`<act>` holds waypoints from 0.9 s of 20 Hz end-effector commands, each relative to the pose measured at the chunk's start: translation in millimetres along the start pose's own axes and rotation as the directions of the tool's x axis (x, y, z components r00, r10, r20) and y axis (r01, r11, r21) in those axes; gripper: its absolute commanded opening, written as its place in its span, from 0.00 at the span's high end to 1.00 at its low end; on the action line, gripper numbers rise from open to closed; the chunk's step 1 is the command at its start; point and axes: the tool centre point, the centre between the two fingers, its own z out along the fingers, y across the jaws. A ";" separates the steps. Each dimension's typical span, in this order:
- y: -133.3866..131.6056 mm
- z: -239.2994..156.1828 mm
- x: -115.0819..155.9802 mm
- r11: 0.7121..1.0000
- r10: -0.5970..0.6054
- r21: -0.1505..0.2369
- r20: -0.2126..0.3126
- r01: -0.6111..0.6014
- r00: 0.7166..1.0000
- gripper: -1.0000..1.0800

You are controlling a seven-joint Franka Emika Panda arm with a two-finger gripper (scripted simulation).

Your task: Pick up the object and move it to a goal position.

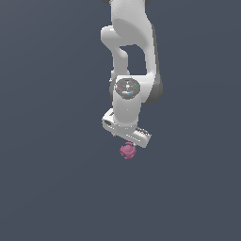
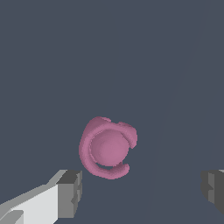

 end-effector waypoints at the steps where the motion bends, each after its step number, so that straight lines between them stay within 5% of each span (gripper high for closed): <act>1: -6.2 6.8 1.1 0.998 0.064 0.002 -0.001 -0.064 0.998 0.04; 18: -26.4 30.1 3.5 0.963 0.270 0.009 -0.002 -0.270 0.963 0.04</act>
